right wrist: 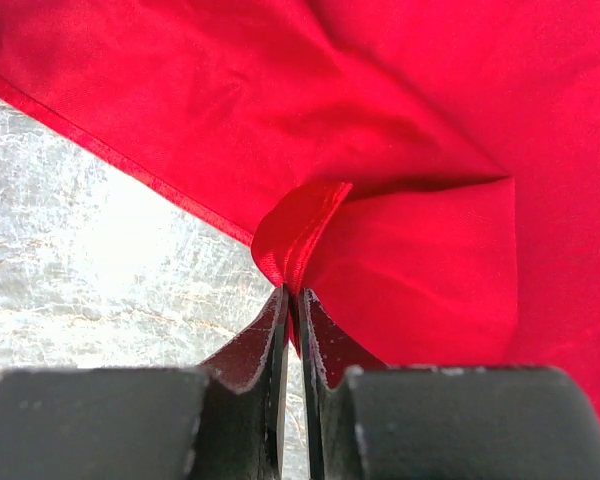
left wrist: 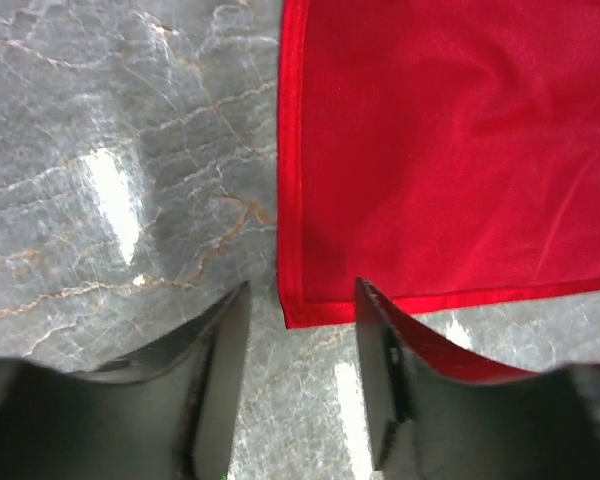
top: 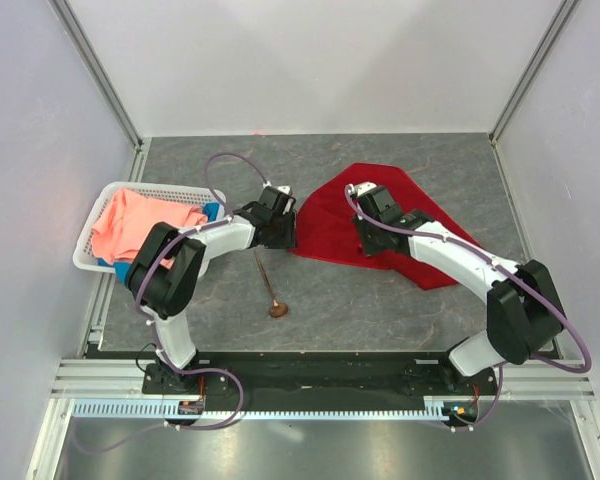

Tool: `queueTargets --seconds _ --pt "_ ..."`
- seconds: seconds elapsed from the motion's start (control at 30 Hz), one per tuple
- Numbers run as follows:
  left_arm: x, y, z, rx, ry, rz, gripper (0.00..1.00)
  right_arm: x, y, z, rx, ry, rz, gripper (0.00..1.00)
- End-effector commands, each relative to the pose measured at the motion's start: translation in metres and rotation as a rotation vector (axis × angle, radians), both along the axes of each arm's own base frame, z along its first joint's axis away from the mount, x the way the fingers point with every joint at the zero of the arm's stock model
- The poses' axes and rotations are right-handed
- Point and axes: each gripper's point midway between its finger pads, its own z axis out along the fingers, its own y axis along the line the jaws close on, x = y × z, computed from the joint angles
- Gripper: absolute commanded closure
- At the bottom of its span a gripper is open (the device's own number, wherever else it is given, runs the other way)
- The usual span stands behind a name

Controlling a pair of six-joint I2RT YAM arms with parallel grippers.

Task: Fold the napkin, place the utensils inside, and roll it up
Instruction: Flatten the napkin out

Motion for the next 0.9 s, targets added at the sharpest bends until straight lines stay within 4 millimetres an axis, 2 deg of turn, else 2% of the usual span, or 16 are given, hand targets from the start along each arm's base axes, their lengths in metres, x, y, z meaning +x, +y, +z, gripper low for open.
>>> queueTargets --seconds 0.0,0.13,0.23,0.27,0.37,0.5,0.63,0.67,0.77,0.83,0.87 --pt "-0.013 -0.002 -0.029 0.047 0.085 -0.009 0.57 -0.002 0.000 0.025 0.046 -0.058 -0.011 0.85" --pt "-0.018 -0.001 -0.036 0.086 0.101 -0.007 0.63 -0.001 0.000 0.034 0.061 -0.082 -0.015 0.84" --pt "-0.024 -0.004 -0.043 0.105 0.115 -0.027 0.73 0.000 0.001 0.041 0.073 -0.097 -0.013 0.84" --pt "-0.025 -0.005 -0.044 0.109 0.119 -0.031 0.82 -0.001 0.002 0.044 0.080 -0.102 -0.010 0.84" --pt "-0.029 -0.005 -0.050 0.119 0.135 -0.046 0.98 0.002 0.004 0.054 0.096 -0.121 -0.008 0.83" --pt "-0.025 -0.006 -0.045 0.118 0.118 -0.048 0.98 0.009 0.006 0.069 0.091 -0.160 0.012 0.83" --pt "-0.003 -0.001 -0.021 0.109 0.045 -0.028 0.98 0.011 0.011 0.094 0.110 -0.193 0.056 0.83" --pt "0.003 0.002 -0.012 0.107 0.020 -0.021 0.98 0.009 0.013 0.108 0.131 -0.213 0.072 0.83" --pt "0.020 0.018 0.002 0.091 -0.012 0.017 0.98 -0.011 0.018 0.125 0.187 -0.205 0.136 0.80" --pt "0.031 0.035 0.006 0.090 -0.022 0.051 0.98 -0.031 0.020 0.130 0.232 -0.175 0.171 0.79" --pt "0.033 0.039 0.008 0.088 -0.025 0.054 0.98 -0.040 0.019 0.123 0.232 -0.151 0.170 0.79"
